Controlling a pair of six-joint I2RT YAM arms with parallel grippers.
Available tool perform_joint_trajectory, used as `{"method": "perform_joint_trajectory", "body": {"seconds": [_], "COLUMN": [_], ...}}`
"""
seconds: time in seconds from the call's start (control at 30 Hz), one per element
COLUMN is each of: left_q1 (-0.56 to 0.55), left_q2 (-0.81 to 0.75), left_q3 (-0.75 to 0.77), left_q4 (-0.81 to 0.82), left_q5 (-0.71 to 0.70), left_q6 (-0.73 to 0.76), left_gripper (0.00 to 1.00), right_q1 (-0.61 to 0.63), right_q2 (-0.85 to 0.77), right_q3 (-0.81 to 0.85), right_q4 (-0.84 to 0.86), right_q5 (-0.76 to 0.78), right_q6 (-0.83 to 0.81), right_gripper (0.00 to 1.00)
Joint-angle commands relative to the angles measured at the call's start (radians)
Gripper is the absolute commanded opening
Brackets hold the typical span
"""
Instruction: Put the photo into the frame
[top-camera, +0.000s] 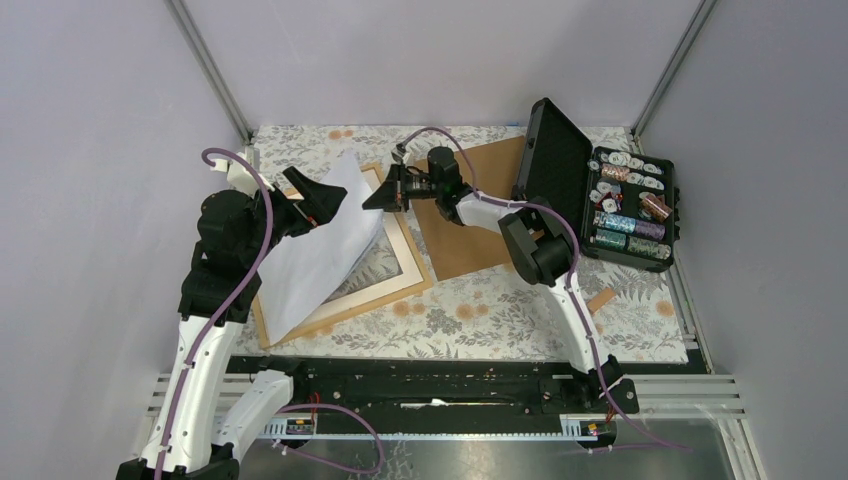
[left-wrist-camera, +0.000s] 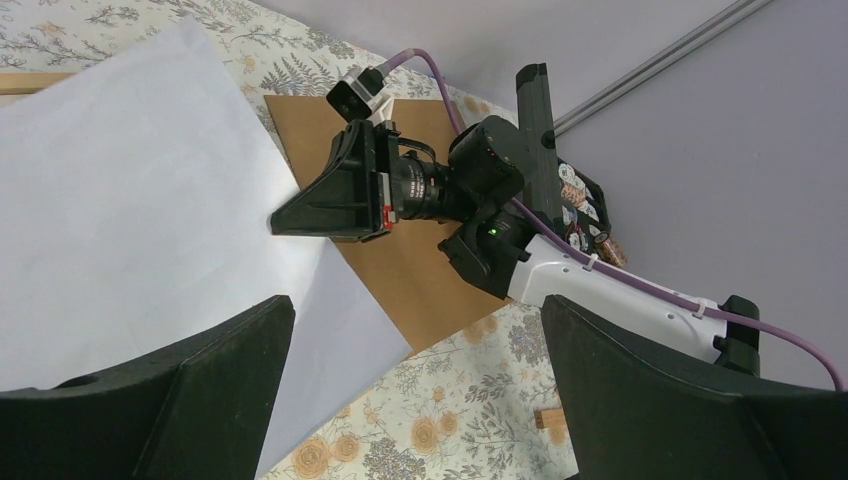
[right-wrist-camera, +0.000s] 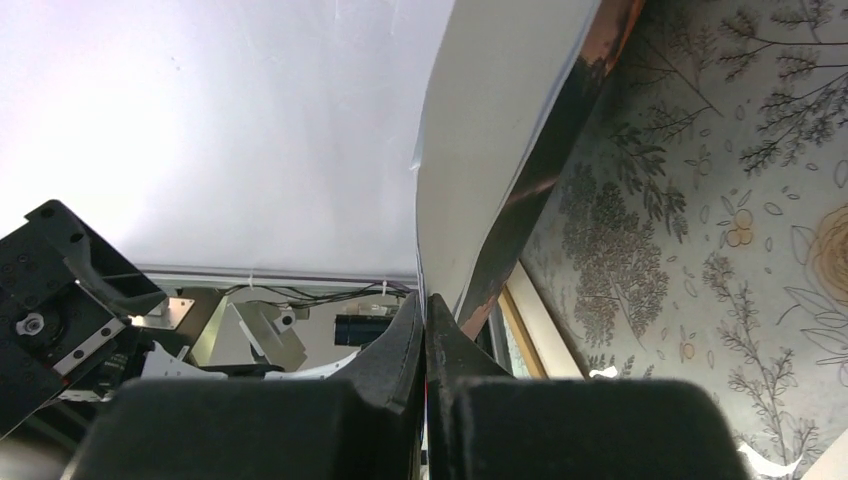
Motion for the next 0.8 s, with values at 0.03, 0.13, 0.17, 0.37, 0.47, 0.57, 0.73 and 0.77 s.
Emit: {"method": "perform_joint_trajectory", "body": {"seconds": [0.03,0.13,0.17,0.37,0.47,0.57,0.73,0.77], "left_q1": [0.002,0.002,0.002,0.002,0.002,0.003,0.002,0.002], "left_q2": [-0.011,-0.011,-0.010,-0.008,-0.007,-0.008,-0.006,-0.004], "left_q3": [0.040,0.041,0.041,0.041,0.041,0.040,0.042,0.044], "left_q4": [0.046,0.046,0.046,0.047,0.045,0.046,0.046,0.046], "left_q5": [0.011,0.013,0.013,0.014,0.016,0.014,0.019,0.019], "left_q6": [0.001,0.001,0.001,0.002,0.002,0.003,0.003,0.001], "left_gripper": [0.99,0.99,0.99,0.99,0.99,0.99,0.99,0.99], "right_q1": [0.018,0.018,0.016,0.016,0.014,0.013,0.005,0.006], "right_q2": [0.016,0.005,-0.002,0.004,0.008,0.012,-0.012,-0.010], "right_q3": [0.057,0.040,0.030,0.036,0.032,0.035,0.013,0.017], "right_q4": [-0.016,-0.016,-0.016,-0.006,-0.013,-0.026,-0.057,-0.063], "right_q5": [0.041,0.058,0.065,0.087,0.100,0.105,0.122,0.119], "right_q6": [-0.069,-0.098,-0.107,-0.110,-0.126,-0.143,-0.185,-0.189], "right_gripper": [0.00,0.00,0.00,0.00,0.00,0.00,0.00,0.00]}}
